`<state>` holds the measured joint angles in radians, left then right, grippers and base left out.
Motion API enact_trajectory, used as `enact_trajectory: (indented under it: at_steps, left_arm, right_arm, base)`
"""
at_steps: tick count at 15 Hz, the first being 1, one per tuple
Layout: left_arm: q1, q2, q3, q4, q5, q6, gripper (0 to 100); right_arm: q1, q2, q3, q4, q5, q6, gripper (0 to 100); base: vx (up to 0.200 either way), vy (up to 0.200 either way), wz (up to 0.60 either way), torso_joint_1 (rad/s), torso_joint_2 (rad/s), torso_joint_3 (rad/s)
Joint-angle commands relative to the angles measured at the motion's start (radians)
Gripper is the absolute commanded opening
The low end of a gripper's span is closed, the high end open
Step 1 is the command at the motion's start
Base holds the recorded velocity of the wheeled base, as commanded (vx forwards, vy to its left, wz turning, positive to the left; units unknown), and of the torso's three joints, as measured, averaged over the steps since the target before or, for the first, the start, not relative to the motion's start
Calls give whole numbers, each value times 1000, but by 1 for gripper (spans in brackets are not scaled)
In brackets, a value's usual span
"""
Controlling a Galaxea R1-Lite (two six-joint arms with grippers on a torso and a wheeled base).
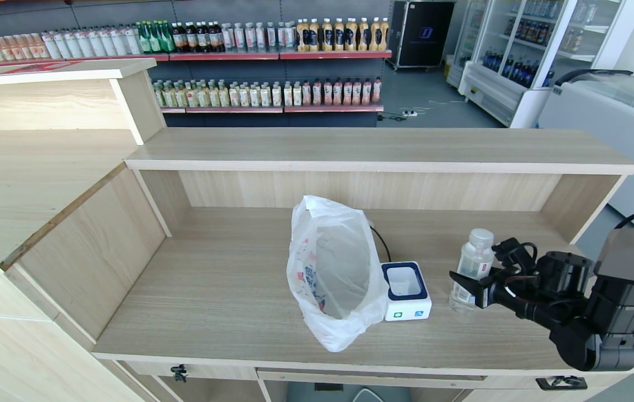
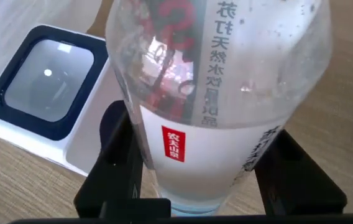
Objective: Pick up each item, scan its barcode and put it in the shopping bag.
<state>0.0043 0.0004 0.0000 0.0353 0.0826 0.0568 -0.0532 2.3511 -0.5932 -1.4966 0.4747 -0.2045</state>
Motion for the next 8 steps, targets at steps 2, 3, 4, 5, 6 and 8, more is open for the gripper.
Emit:
enact_trajectory:
  at_steps: [2, 3, 4, 5, 6, 8]
  left_arm:
    - [0, 0, 0, 0, 0, 0, 100]
    - [0, 0, 0, 0, 0, 0, 100]
    - [0, 0, 0, 0, 0, 0, 100]
    - [0, 0, 0, 0, 0, 0, 100]
    - [0, 0, 0, 0, 0, 0, 100]
    - [0, 0, 0, 0, 0, 0, 100]
  right_arm:
    - [-7, -65, 21, -4, 10, 86, 0]
    - [-7, -93, 24, -2, 12, 129, 0]
    - [-7, -121, 21, 4, 10, 148, 0]
    - [-7, -142, 21, 10, 12, 151, 0]
    - [-7, -210, 29, 49, 12, 151, 0]
    - [-7, -421, 33, 170, 108, 226, 0]
  base:
    - [0, 0, 0, 0, 0, 0]
    - [0, 0, 0, 0, 0, 0]
    - [0, 0, 0, 0, 0, 0]
    - [0, 0, 0, 0, 0, 0]
    - [0, 0, 0, 0, 0, 0]
    - [0, 0, 0, 0, 0, 0]
